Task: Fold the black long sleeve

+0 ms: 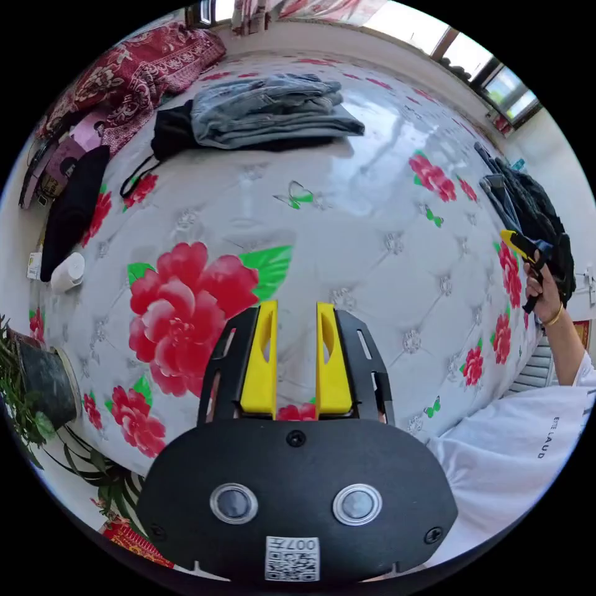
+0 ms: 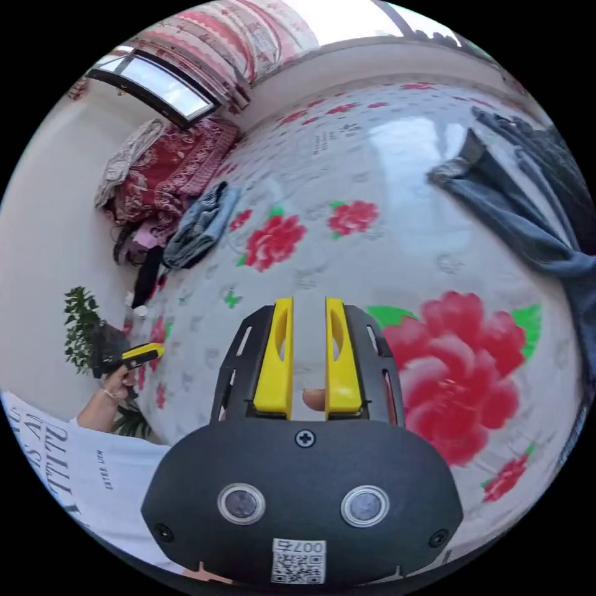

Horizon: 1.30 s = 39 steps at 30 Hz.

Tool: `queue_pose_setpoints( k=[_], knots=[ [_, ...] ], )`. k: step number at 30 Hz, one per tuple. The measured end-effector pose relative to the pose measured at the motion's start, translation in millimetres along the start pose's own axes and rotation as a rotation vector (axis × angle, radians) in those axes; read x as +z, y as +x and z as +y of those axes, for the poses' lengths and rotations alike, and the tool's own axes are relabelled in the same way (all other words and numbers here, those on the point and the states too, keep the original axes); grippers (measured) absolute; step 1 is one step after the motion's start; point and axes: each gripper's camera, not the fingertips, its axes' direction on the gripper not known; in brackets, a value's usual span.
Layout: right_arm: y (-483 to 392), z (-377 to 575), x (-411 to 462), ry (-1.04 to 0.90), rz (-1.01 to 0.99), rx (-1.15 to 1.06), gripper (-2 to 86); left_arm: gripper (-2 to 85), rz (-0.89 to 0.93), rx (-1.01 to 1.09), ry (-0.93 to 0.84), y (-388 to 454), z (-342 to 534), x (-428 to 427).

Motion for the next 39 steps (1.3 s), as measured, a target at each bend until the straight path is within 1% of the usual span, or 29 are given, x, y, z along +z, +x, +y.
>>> queue_pose_setpoints(
  k=[1, 3, 4, 6, 9, 10, 12, 14, 15, 17, 19, 20, 21, 22, 23, 25, 27, 28, 29, 30, 31, 32, 33, 34, 36, 37, 38, 39],
  knots=[
    [17.5, 2.9, -13.1, 0.015, 0.066, 0.025, 6.2, 8.9, -0.010, 0.056, -0.006, 26.0, -1.2, 0.5],
    [84.6, 7.2, -71.3, 0.089, 0.297, 0.140, 7.1, 8.6, -0.028, 0.164, -0.010, 62.8, -10.4, -0.9],
    [100.0, 7.1, -86.2, 0.109, 0.349, 0.170, 7.3, 8.4, -0.041, 0.226, -0.013, 84.4, -19.5, -1.1],
    [154.9, 2.1, -140.0, 0.167, 0.529, 0.280, 8.7, 8.4, -0.040, 0.304, -0.048, 113.1, -35.8, 2.7],
    [206.8, -8.4, -188.4, 0.214, 0.679, 0.391, 10.4, 8.7, -0.033, 0.384, -0.110, 154.7, -56.7, 14.1],
    [216.4, -11.2, -194.9, 0.213, 0.698, 0.413, 10.7, 8.3, -0.086, 0.414, -0.128, 168.5, -59.8, 14.1],
    [253.5, -23.9, -207.4, 0.172, 0.729, 0.486, 11.6, 7.1, -0.138, 0.462, -0.139, 184.3, -57.1, 13.7],
    [279.7, -33.4, -203.2, 0.098, 0.715, 0.533, 11.4, 5.6, -0.160, 0.457, -0.109, 191.0, -48.9, 12.2],
    [296.3, -38.0, -194.9, 0.039, 0.669, 0.571, 10.6, 4.7, -0.173, 0.454, -0.079, 193.8, -42.2, 11.0],
    [309.4, -42.5, -184.2, -0.007, 0.639, 0.622, 8.3, 3.5, -0.204, 0.457, -0.051, 199.8, -34.8, 10.5],
    [304.7, -43.6, -177.8, 0.014, 0.599, 0.571, 5.7, 1.8, -0.255, 0.458, -0.041, 210.1, -29.5, 11.3],
    [302.5, -42.0, -170.3, 0.013, 0.517, 0.538, 4.3, 1.3, -0.267, 0.455, -0.041, 212.4, -28.7, 11.7],
    [296.3, -38.5, -162.0, 0.004, 0.483, 0.496, 3.2, 0.5, -0.286, 0.447, -0.041, 215.8, -27.2, 12.3],
    [290.3, -36.6, -158.8, 0.001, 0.493, 0.461, 2.7, -0.1, -0.296, 0.438, -0.036, 217.0, -25.4, 12.4],
    [275.4, -32.5, -154.0, -0.007, 0.531, 0.381, 2.0, -0.3, -0.297, 0.436, -0.032, 216.9, -24.3, 12.3],
    [252.5, -24.6, -153.3, -0.004, 0.530, 0.293, 1.2, -0.7, -0.284, 0.442, -0.009, 211.9, -18.8, 10.9],
    [223.0, -11.0, -164.1, 0.042, 0.404, 0.220, 0.6, -0.8, -0.251, 0.429, 0.008, 203.5, -16.0, 9.0],
    [215.0, -7.9, -166.0, 0.046, 0.364, 0.198, 0.5, -0.8, -0.222, 0.406, 0.012, 196.4, -15.6, 7.3],
    [197.3, -1.8, -166.7, 0.036, 0.279, 0.155, 0.4, -0.9, -0.213, 0.386, 0.013, 192.4, -15.8, 6.3],
    [174.2, 4.6, -162.6, 0.008, 0.203, 0.087, 0.3, -0.9, -0.173, 0.354, 0.011, 185.2, -15.7, 4.3],
    [160.9, 8.3, -158.6, -0.012, 0.166, 0.050, 0.3, -0.8, -0.093, 0.342, 0.013, 179.8, -13.1, 1.4],
    [130.9, 17.3, -146.5, -0.062, 0.089, -0.030, 0.3, -0.8, -0.047, 0.339, 0.022, 177.8, -10.4, -0.8],
    [96.1, 29.6, -129.0, -0.125, -0.002, -0.120, 0.3, -0.8, 0.003, 0.317, 0.074, 174.7, -1.1, -8.6],
    [78.5, 36.6, -118.8, -0.158, -0.050, -0.154, 0.3, -0.9, 0.027, 0.303, 0.147, 173.0, 12.7, -18.8],
    [3.6, 65.8, -75.3, -0.241, -0.276, -0.264, 0.4, -0.8, 0.085, 0.325, 0.202, 172.0, 35.3, -29.7],
    [-15.9, 71.5, -63.7, -0.262, -0.338, -0.284, 0.5, -0.7, 0.103, 0.343, 0.217, 170.4, 51.4, -34.6],
    [-55.7, 79.7, -42.1, -0.293, -0.450, -0.333, 0.6, -0.7, 0.105, 0.353, 0.224, 169.0, 59.8, -36.8],
    [-91.5, 82.5, -24.7, -0.293, -0.514, -0.358, 0.9, -0.6, 0.097, 0.366, 0.238, 164.0, 76.6, -41.1]
  ],
)
